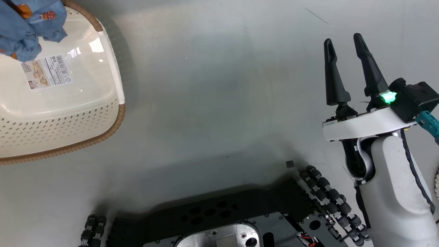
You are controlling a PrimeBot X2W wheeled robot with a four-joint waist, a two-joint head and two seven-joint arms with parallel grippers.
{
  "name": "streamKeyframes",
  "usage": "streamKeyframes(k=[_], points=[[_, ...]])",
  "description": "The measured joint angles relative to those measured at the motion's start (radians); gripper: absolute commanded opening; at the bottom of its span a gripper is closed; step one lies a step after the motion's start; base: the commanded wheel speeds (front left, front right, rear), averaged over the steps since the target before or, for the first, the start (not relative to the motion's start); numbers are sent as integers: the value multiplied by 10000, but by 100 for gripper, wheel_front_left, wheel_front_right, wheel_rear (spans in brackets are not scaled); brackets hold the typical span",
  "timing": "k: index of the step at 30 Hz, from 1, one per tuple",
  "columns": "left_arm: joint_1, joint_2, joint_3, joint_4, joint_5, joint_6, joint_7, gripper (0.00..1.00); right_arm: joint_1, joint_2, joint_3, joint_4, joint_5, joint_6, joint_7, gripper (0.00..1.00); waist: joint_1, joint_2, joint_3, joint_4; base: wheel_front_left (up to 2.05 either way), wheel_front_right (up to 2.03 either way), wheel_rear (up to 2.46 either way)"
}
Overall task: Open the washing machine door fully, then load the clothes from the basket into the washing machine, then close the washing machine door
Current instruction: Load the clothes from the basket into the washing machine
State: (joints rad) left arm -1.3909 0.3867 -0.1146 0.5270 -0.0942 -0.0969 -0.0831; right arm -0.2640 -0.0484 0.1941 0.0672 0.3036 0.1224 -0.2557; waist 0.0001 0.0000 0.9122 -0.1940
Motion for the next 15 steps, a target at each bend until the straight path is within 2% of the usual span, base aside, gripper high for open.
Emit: streamKeyframes(k=[4,10,11,12,13,15], points=[[-64,105,-173,15,150,-10,-784,0,-18,2,13,33,29,0,0,100,0,0,29,-35,0,0,0],[-44,36,-161,930,77,-82,-909,0,-151,4,33,75,42,0,0,100,0,0,18,-61,0,0,0],[-32,10,-142,1104,-19,-82,-874,10,-151,4,40,88,42,0,0,100,0,0,10,-61,0,0,0],[-20,-2,-146,1212,-38,-82,-884,36,-151,4,44,100,58,0,0,100,0,0,0,-60,0,0,0],[-22,-21,-127,1377,-56,-82,-859,100,-152,4,48,117,75,0,0,100,0,0,-14,-59,0,0,0],[-17,-94,-73,1661,-207,-82,-807,100,-154,6,48,161,104,0,0,100,0,0,-46,-51,0,0,0]])
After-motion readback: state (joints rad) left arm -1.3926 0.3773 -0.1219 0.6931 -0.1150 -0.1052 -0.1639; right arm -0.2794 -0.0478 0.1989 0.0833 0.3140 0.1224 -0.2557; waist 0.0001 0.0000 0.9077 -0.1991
